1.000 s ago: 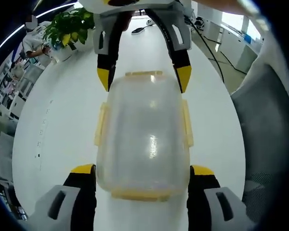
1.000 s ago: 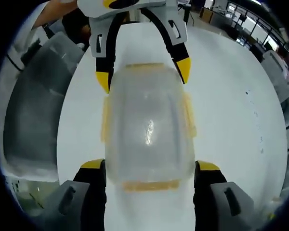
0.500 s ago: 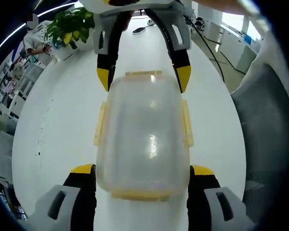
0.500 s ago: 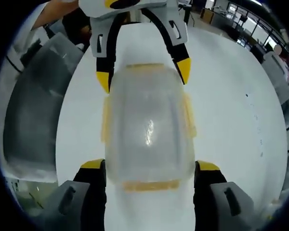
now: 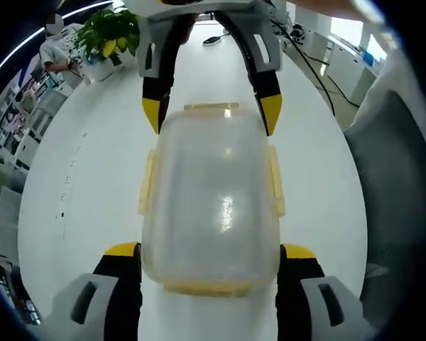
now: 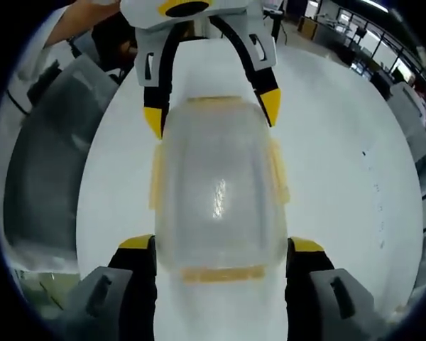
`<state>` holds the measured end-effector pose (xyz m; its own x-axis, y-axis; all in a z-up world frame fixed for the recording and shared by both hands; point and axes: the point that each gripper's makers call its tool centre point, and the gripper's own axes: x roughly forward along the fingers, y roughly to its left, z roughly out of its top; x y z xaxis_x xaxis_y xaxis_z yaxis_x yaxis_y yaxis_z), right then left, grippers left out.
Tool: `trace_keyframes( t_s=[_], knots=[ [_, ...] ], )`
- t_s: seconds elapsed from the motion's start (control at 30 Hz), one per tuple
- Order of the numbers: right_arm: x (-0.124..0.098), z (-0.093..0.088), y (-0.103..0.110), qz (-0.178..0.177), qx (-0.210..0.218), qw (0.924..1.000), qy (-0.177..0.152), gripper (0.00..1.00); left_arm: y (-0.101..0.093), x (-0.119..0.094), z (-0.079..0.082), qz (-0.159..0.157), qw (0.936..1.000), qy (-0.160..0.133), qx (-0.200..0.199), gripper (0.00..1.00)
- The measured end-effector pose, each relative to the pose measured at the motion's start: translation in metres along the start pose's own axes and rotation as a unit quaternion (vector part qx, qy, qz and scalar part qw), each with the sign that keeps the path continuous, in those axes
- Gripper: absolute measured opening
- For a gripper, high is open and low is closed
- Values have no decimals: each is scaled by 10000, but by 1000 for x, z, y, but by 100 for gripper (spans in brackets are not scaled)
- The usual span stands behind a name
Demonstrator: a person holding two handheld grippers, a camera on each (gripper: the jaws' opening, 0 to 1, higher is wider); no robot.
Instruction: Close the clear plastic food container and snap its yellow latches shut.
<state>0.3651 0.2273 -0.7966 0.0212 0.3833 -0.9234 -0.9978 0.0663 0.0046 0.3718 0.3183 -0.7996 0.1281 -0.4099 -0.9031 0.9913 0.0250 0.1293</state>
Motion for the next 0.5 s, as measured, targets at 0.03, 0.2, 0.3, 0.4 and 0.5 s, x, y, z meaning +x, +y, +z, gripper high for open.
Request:
trace_keyframes(
  t_s=[0.03, 0.2, 0.3, 0.4, 0.5],
  knots=[
    [1, 2, -2, 4, -14, 10000, -2, 71, 2, -1, -2, 4, 10000, -2, -18, 74],
    [3, 9, -11, 5, -53, 10000, -13, 71, 11, -2, -8, 14, 10000, 20, -45, 74],
    [5, 13, -19, 4, -68, 10000, -21, 71, 17, -3, -12, 3, 10000, 38, -61, 75],
    [5, 15, -23, 7, -86, 10000, -16, 71, 22, -3, -13, -9, 10000, 38, -89, 75],
    [6, 17, -27, 7, -96, 10000, -6, 71, 27, -2, -14, -31, 9999, 41, -111, 75]
  ],
)
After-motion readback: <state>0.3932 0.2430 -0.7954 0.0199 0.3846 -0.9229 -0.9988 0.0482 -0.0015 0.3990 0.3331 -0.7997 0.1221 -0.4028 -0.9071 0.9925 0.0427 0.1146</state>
